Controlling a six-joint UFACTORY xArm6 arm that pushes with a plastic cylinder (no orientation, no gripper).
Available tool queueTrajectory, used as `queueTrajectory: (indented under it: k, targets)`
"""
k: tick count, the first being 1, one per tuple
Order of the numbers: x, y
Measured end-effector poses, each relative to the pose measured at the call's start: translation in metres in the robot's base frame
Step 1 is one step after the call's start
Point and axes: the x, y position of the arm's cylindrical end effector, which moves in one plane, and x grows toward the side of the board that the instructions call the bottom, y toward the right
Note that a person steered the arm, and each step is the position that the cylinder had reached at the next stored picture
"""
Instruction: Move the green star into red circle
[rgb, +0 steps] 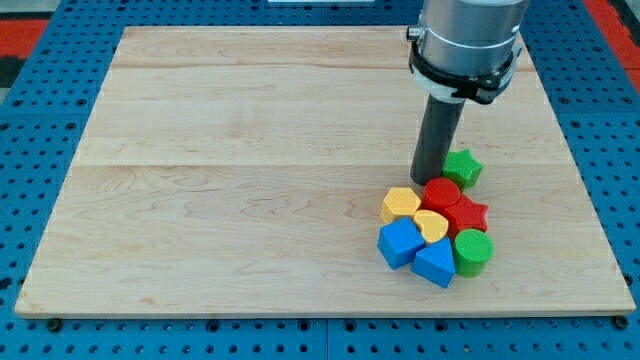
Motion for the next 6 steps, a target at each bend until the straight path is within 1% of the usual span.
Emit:
queueTrajectory:
  k: [1,2,3,4,5,6]
  targets:
    - [-0.002,0.0]
    - [-0.026,0.0]
    - [-0.034,-0.004]
    - [-0.062,0.015]
    - [-0.066,0.028]
    - [-0.057,0.062]
